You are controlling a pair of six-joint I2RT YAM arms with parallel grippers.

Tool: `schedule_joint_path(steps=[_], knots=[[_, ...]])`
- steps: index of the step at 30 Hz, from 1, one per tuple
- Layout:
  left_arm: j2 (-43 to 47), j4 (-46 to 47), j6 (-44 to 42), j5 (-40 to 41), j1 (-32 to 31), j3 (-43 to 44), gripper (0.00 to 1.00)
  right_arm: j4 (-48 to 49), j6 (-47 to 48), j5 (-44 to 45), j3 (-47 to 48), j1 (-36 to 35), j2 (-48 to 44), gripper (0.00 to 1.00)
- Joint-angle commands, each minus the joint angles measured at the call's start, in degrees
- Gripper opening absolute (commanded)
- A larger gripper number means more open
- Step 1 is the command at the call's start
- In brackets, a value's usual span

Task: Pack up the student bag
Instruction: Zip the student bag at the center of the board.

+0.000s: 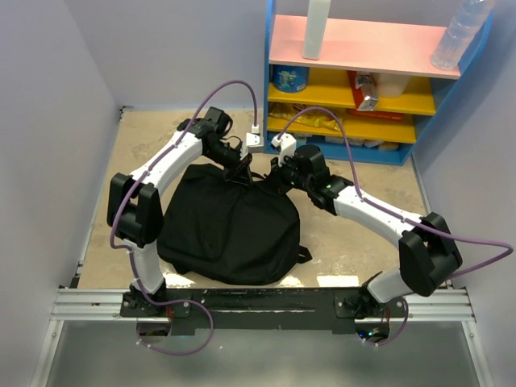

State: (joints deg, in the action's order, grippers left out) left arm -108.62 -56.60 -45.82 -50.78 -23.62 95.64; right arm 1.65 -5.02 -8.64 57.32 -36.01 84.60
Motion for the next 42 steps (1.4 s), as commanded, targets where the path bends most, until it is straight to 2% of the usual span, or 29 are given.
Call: schedule_joint_path(steps=[1, 3, 4, 6, 7, 10, 21, 29, 37, 40, 41, 42], knots=[[3.85, -1.32, 0.65, -5.2, 0.06, 0.96, 0.09, 4.5, -2.18, 3.19, -0.28, 0.41, -2.59, 0.0], [3.76, -1.23, 0.82, -5.03, 0.15, 0.96, 0.09, 5.11, -3.15, 5.38, -1.24, 0.5, -4.0, 0.0], [3.68, -1.15, 0.82, -5.03, 0.06, 0.78, 0.09, 5.81, -4.81, 9.83, -1.85, 0.41, -4.78, 0.0], [3.76, -0.62, 1.26, -3.97, 0.15, 0.69, 0.08, 6.78, -5.44, 13.2, -3.88, 0.5, -7.86, 0.0], [3.94, 0.6, 1.52, -3.28, 0.15, 0.17, 0.08, 7.22, -6.92, 19.04, -5.36, 0.41, -9.0, 0.0], [4.12, 3.41, 2.58, -0.38, 0.76, -1.32, 0.04, 6.97, -10.26, 27.94, -7.74, 0.5, -12.34, 0.0], [1.22, 7.2, 5.22, 4.55, 6.82, -2.03, 0.0, -4.02, -18.89, 44.93, -8.71, 0.5, -14.19, 0.0], [-0.01, 5.97, 3.02, 6.93, 12.71, -3.08, 0.0, -7.36, -20.56, 48.64, -10.65, 0.5, -20.25, 0.0], [3.5, 7.99, 4.25, 11.75, 16.14, -8.71, 0.0, -14.04, -22.84, 50.21, -8.28, 0.59, -16.31, 0.0], [4.64, 4.24, 1.9, 9.15, 20.0, -9.42, 0.0, -13.44, -22.94, 48.82, -8.45, 0.76, -15.34, 0.0], [4.73, 1.34, 0.22, 7.3, 20.8, -8.63, 0.05, -11.95, -22.5, 45.94, -8.63, 0.94, -15.34, 0.0], [5.17, -5.3, -1.53, 5.28, 21.33, -6.54, 0.13, -9.15, -21.54, 44.61, -8.63, 0.94, -15.08, 0.0]])
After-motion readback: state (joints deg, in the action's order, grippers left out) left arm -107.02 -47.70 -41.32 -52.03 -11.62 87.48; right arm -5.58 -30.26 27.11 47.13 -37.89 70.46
